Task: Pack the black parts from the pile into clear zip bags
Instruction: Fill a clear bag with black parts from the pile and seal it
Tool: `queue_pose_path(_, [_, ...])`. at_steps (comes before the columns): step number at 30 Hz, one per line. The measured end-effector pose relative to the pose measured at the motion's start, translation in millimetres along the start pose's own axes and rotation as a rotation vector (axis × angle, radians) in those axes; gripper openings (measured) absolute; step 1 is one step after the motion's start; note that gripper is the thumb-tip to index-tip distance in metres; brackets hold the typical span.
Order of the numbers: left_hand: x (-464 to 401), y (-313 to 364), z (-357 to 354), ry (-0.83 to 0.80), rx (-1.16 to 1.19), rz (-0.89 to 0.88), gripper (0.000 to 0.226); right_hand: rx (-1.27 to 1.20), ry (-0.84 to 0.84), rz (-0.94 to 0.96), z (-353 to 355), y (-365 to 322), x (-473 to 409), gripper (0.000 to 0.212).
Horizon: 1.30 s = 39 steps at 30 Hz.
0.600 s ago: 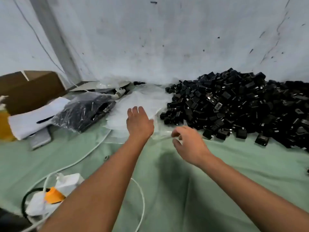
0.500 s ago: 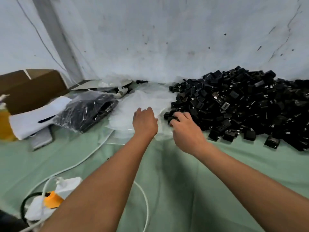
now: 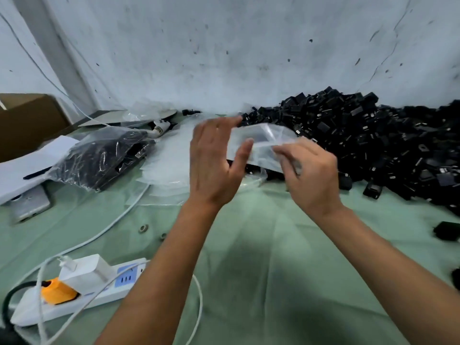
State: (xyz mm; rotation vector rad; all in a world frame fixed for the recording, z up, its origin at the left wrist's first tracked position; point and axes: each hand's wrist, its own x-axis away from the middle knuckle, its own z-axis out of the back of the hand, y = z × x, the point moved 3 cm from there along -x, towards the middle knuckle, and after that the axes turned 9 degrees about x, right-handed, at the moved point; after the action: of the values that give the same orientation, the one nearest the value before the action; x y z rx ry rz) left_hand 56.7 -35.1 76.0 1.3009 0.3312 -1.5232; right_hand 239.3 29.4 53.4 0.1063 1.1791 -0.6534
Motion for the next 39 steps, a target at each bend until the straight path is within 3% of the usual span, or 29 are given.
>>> queue_pose_path(2, [8, 0, 3, 0.161, 0.042, 0.207, 0.056, -0.26, 0.132, -0.345, 47, 15, 11, 0.01])
queue_pose_path(4, [23, -2, -10, 0.188, 0.295, 0.651, 0.071, -0.518, 0.241, -0.696, 85, 30, 36, 0.022])
queue_pose_path(6, [42, 7, -35, 0.043, 0.759, 1.105, 0.073, -0.61, 0.301, -0.952, 115, 39, 68, 0.041])
queue_pose_path(8, [59, 25, -55, -0.09, 1.16, 1.285, 0.051, -0.6, 0.293, -1.15, 131, 44, 98, 0.068])
queue_pose_path(10, [67, 39, -63, -0.085, 1.19, 1.231, 0.026, -0.578, 0.25, -1.281, 143, 45, 123, 0.087])
queue_pose_path(12, [56, 47, -55, 0.026, 1.017, 1.123, 0.018, -0.532, 0.177, -1.335, 150, 45, 138, 0.092])
queue_pose_path(14, [25, 56, -33, 0.155, 0.796, 0.94, 0.022, -0.303, 0.036, -1.324, 158, 45, 145, 0.086])
queue_pose_path(16, [-11, 73, -4, 0.17, 0.507, 0.625, 0.014, -0.08, -0.056, -1.245, 164, 43, 141, 0.064])
queue_pose_path(18, [-33, 114, 16, 0.051, 0.218, 0.275, 0.029, -0.264, -0.023, -1.154, 165, 38, 124, 0.031])
queue_pose_path(19, [-35, 142, 13, -0.039, 0.131, 0.131, 0.033, -0.459, -0.03, -1.155, 163, 36, 114, 0.032])
queue_pose_path(22, [-2, 214, -30, -0.4, -0.094, -0.086, 0.034, -0.909, -0.208, -1.286, 155, 39, 91, 0.08])
queue_pose_path(24, [38, 230, -67, -0.733, -0.131, -0.059, 0.026, -0.89, -0.305, -1.355, 154, 50, 90, 0.08])
queue_pose_path(26, [75, 220, -96, -1.043, 0.074, 0.136, 0.029, -0.711, -0.355, -1.366, 150, 65, 101, 0.045])
queue_pose_path(27, [86, 210, -104, -1.1, 0.238, 0.269, 0.028, -0.537, -0.407, -1.356, 148, 74, 109, 0.027])
queue_pose_path(29, [94, 180, -115, -0.922, 0.395, 0.421, 0.023, -0.17, -0.571, -1.289, 143, 92, 128, 0.011])
queue_pose_path(31, [102, 137, -122, -0.672, 0.172, 0.434, 0.029, -0.015, -0.687, -1.22, 137, 100, 142, 0.015])
queue_pose_path(32, [110, 116, -121, -0.643, -0.023, 0.425, 0.037, 0.016, -0.687, -1.189, 136, 102, 144, 0.018])
queue_pose_path(34, [129, 83, -116, -0.739, -0.27, 0.449, 0.058, 0.095, -0.662, -1.122, 135, 107, 141, 0.023])
queue_pose_path(36, [150, 59, -110, -0.828, -0.334, 0.488, 0.07, 0.201, -0.636, -1.044, 132, 114, 138, 0.028])
queue_pose_path(39, [160, 42, -103, -0.824, -0.408, 0.528, 0.08, 0.352, -0.563, -0.967, 130, 119, 137, 0.03])
